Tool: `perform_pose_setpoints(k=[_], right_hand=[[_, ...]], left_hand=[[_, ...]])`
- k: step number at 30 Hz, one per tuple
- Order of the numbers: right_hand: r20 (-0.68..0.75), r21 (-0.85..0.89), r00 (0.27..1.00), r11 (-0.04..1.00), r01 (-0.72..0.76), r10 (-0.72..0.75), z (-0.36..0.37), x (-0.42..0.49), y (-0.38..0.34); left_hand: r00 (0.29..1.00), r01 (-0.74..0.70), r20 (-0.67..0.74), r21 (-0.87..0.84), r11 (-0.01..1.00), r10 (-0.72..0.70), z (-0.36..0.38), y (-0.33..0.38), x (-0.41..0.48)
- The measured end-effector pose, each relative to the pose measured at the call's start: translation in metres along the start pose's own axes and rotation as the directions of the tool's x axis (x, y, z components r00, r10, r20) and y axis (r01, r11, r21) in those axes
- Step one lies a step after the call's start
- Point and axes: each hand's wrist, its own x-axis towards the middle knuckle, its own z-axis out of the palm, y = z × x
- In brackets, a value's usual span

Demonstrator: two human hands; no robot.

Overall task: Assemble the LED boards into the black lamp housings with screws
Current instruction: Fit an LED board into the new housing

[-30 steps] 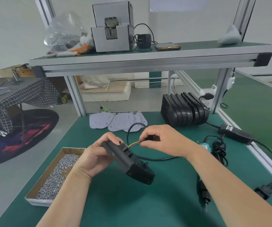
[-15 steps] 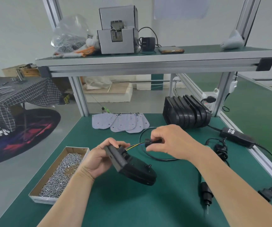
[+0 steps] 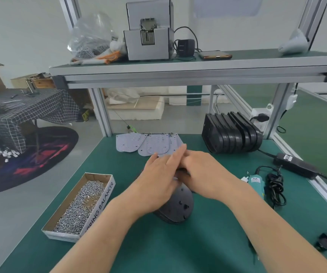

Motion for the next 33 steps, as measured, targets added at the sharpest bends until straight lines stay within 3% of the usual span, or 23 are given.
perform_pose_setpoints(k=[2,5,6,7,10,13,14,16,19,23,25,27,30,31,33], right_hand=[[-0.014,-0.021,1.000,1.000,-0.003,0.002,-0.001,-0.001,-0.004],[-0.033,-0.112,0.999,0.993,0.039,-0.043,-0.004,-0.004,-0.009],[-0.069,-0.123,0.996,0.991,0.050,-0.058,-0.006,-0.006,-0.010],[-0.133,-0.107,0.989,0.993,0.054,-0.068,-0.010,-0.007,-0.010],[-0.290,-0.002,0.955,0.998,0.070,-0.068,-0.021,-0.006,-0.014],[-0.275,-0.001,0.959,0.998,0.068,-0.066,-0.015,-0.005,-0.021],[-0.263,0.005,0.963,0.997,0.071,-0.067,-0.012,-0.005,-0.021],[-0.229,0.033,0.971,0.996,0.079,-0.069,-0.009,-0.005,-0.019],[-0.168,0.065,0.984,0.996,0.063,-0.051,-0.004,-0.005,-0.015],[-0.176,0.082,0.984,0.995,0.052,-0.037,-0.006,-0.006,-0.015],[-0.206,0.053,0.977,0.996,0.069,-0.057,-0.010,-0.008,-0.018],[-0.231,0.014,0.970,0.996,0.088,-0.082,-0.013,-0.010,-0.023],[-0.313,-0.023,0.949,1.000,0.020,-0.026,-0.019,-0.013,-0.019],[-0.331,-0.064,0.943,0.998,-0.023,0.000,-0.023,-0.015,-0.015],[-0.298,-0.306,0.954,0.945,-0.117,0.021,-0.031,-0.020,-0.007]], left_hand=[[0.994,0.078,-0.090,0.087,0.993,-0.070,0.007,-0.003,0.006],[0.987,0.153,0.006,0.314,0.937,-0.163,0.014,-0.020,-0.002],[0.983,0.157,0.037,0.310,0.938,-0.178,0.018,-0.025,-0.006],[0.985,0.149,0.047,0.235,0.961,-0.164,0.019,-0.025,-0.012],[0.992,0.098,-0.063,-0.195,0.976,-0.112,0.013,-0.009,-0.019],[0.973,0.138,-0.080,-0.551,0.823,-0.217,0.007,0.007,-0.012],[0.969,0.158,-0.057,-0.599,0.785,-0.239,0.006,0.011,-0.009],[0.974,0.158,-0.055,-0.534,0.831,-0.220,0.008,0.014,-0.008],[0.990,0.123,-0.036,-0.258,0.958,-0.137,0.023,0.004,-0.009],[0.968,0.245,0.076,-0.088,0.966,-0.238,0.042,-0.015,-0.018],[0.946,0.321,0.109,-0.156,0.934,-0.306,0.044,-0.021,-0.025],[0.945,0.326,0.132,-0.353,0.877,-0.298,0.044,-0.025,-0.029],[0.938,0.321,0.037,-0.467,0.824,-0.344,0.035,-0.022,-0.025],[0.924,0.332,-0.004,-0.491,0.805,-0.383,0.030,-0.018,-0.023],[0.896,0.356,-0.060,-0.496,0.792,-0.440,0.022,-0.009,-0.018]])
